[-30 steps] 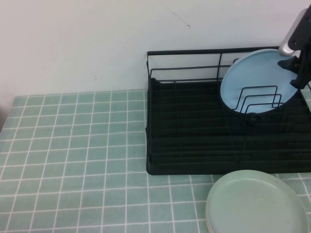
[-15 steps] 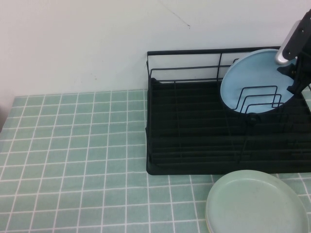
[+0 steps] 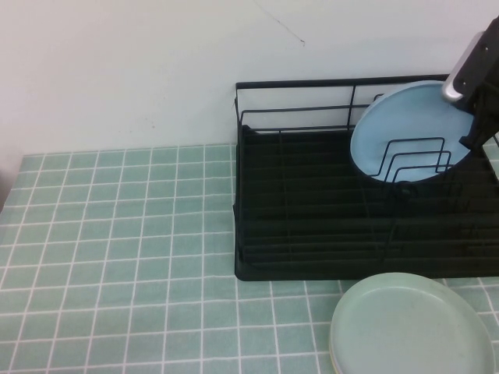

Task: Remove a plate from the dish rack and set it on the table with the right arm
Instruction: Grasp the plate from the shelf, then place the plate from the table

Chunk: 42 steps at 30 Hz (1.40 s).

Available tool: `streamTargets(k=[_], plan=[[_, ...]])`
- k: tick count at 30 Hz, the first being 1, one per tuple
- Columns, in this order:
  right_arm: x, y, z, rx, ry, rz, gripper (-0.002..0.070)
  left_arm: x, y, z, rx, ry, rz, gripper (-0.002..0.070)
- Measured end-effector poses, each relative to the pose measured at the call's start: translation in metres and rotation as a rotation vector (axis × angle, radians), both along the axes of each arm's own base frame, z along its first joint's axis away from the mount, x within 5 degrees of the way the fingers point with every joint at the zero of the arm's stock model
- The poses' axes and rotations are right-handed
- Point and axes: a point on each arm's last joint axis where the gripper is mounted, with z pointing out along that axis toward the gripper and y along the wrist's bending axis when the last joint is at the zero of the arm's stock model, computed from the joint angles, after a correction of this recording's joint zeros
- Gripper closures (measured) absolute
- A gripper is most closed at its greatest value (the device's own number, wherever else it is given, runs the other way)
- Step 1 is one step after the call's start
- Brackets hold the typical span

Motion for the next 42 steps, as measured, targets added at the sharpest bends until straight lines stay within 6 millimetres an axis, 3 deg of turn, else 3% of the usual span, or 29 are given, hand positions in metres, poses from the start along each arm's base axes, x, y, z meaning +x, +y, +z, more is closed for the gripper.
streamTargets(k=[2,4,8,13,21,27,30,34,42], plan=[[0.0,0.0,0.0,-0.006,-0.002,0.004,0.0592,0.0,0.0,0.0,0.0,0.0,0.0,0.0678],[-0.001,0.0,0.003,-0.007,-0.009,0.005,0.0634,0.0,0.0,0.0,0.0,0.0,0.0,0.0678],[-0.005,0.0,0.017,-0.008,-0.039,0.01,0.0645,0.0,0.0,0.0,0.0,0.0,0.0,0.0678],[-0.021,0.003,0.058,0.006,-0.113,0.037,0.0645,0.0,0.0,0.0,0.0,0.0,0.0,0.0678],[-0.071,0.007,0.132,0.12,-0.169,0.04,0.0648,0.0,0.0,0.0,0.0,0.0,0.0,0.0678],[-0.129,0.009,0.169,0.349,0.035,-0.086,0.065,0.0,0.0,0.0,0.0,0.0,0.0,0.0678],[-0.155,0.007,0.168,0.436,0.257,-0.212,0.065,0.0,0.0,0.0,0.0,0.0,0.0,0.0678],[-0.182,0.005,0.149,0.452,0.457,-0.32,0.065,0.0,0.0,0.0,0.0,0.0,0.0,0.0678],[-0.237,0.009,0.072,0.546,0.723,-0.452,0.0652,0.0,0.0,0.0,0.0,0.0,0.0,0.0678]])
